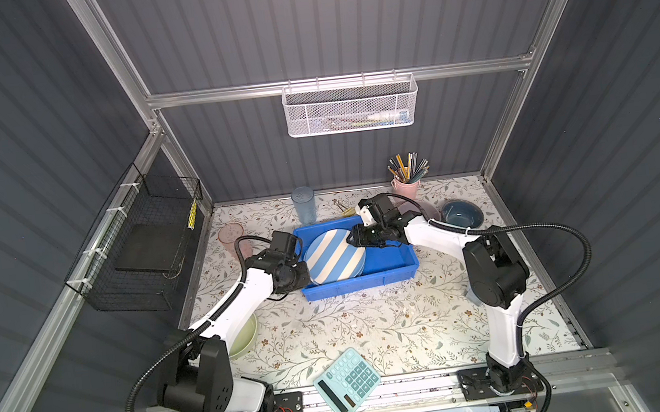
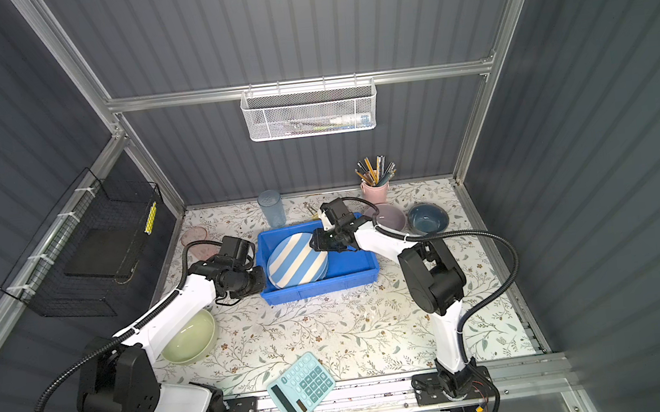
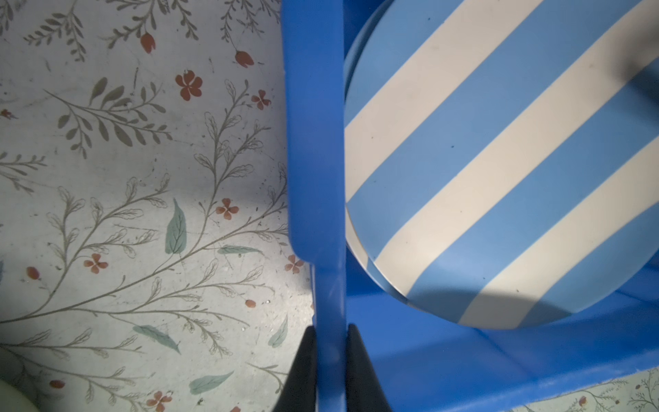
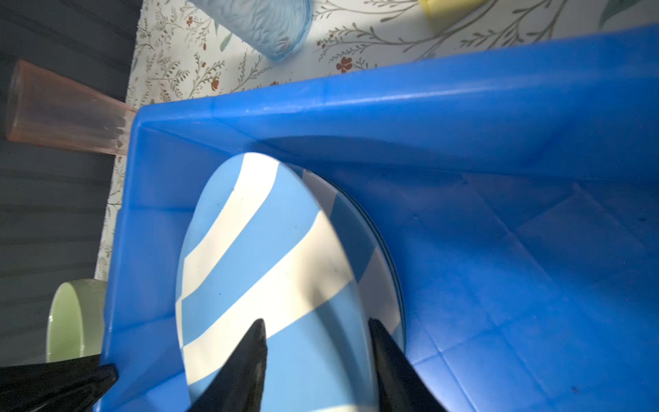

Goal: Place the mixed dishes into the plastic bin
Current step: 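Lower the striped plate into the blue bin onto the other plate, then open the right gripper to release the striped plate in the bin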

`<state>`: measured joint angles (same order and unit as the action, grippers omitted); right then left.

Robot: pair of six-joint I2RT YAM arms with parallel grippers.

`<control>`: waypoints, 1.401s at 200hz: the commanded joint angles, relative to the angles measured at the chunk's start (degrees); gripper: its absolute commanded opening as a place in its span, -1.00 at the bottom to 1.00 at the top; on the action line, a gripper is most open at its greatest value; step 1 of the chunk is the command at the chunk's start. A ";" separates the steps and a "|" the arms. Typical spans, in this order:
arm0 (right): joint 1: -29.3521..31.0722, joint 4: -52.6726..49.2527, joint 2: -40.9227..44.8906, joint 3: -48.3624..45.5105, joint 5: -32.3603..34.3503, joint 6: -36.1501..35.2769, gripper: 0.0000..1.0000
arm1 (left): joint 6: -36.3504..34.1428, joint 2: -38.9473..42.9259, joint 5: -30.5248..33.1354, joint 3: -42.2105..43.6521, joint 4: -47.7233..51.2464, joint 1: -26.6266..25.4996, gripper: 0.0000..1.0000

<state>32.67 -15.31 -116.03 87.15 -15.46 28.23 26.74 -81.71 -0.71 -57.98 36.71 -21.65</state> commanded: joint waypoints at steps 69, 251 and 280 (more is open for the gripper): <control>3.12 -9.44 -4.34 6.78 7.54 -4.11 0.09 | -0.19 0.95 -0.43 2.08 -1.81 0.38 -0.71; 3.33 -9.29 -2.50 7.15 5.53 -4.72 0.31 | -0.70 0.68 -0.18 -1.49 0.59 0.65 -0.66; 2.98 -10.18 0.23 7.15 5.23 -5.60 0.35 | -0.77 0.94 0.56 -2.64 1.95 0.91 -0.56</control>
<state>35.57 -24.34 -119.83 93.03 -9.23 23.90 26.57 -81.01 -1.04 -57.87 36.53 -21.26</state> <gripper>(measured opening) 0.670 0.205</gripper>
